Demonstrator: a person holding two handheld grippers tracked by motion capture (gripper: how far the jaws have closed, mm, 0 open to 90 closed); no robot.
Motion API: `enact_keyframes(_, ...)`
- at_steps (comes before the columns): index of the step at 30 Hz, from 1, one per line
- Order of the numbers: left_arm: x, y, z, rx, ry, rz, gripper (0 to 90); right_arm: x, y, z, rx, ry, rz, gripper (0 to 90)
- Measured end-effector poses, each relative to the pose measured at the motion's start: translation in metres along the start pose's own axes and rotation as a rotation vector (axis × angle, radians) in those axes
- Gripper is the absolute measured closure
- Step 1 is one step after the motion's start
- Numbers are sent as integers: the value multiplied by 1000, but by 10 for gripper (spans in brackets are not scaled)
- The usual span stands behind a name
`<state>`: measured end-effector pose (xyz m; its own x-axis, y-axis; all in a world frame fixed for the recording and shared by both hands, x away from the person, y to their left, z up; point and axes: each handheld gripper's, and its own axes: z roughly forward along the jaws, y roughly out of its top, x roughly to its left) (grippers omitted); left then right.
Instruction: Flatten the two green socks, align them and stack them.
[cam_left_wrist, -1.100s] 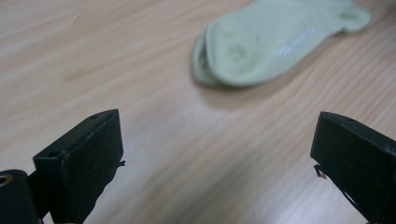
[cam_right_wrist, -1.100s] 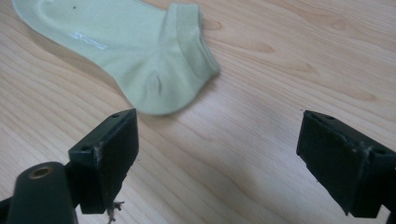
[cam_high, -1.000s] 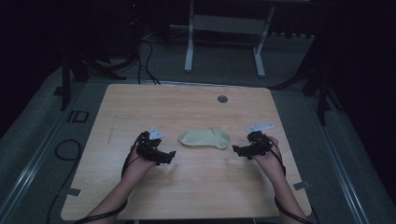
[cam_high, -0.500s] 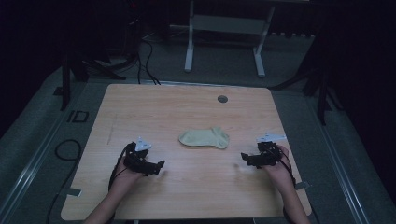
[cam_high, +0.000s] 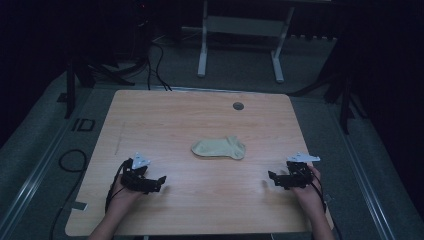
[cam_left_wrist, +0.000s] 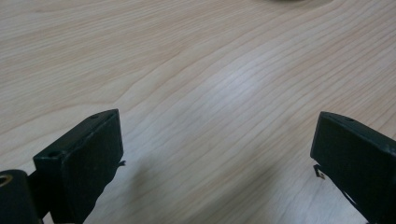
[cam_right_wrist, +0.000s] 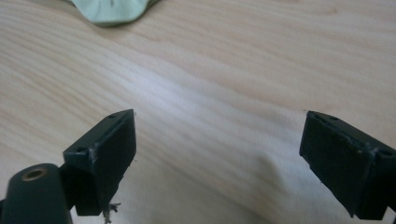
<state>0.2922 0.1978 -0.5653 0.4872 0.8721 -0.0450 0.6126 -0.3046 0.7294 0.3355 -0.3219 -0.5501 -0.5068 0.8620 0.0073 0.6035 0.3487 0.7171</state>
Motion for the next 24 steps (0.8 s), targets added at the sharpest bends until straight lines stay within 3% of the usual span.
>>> enact_keyframes(7,7,-12,-8,-4,23,-13,24,-7,-18,-11,-18,-31,42,108)
enact_keyframes(11,12,-21,-17,-18,71,-18,23,-9,-28,-16,-22,-48,57,108)
enact_keyframes(16,16,-32,-26,-14,86,-28,23,-14,-39,-21,-37,-75,91,108)
enact_keyframes(24,28,-44,-35,-39,116,-84,24,-18,-44,-24,-52,-100,111,108)
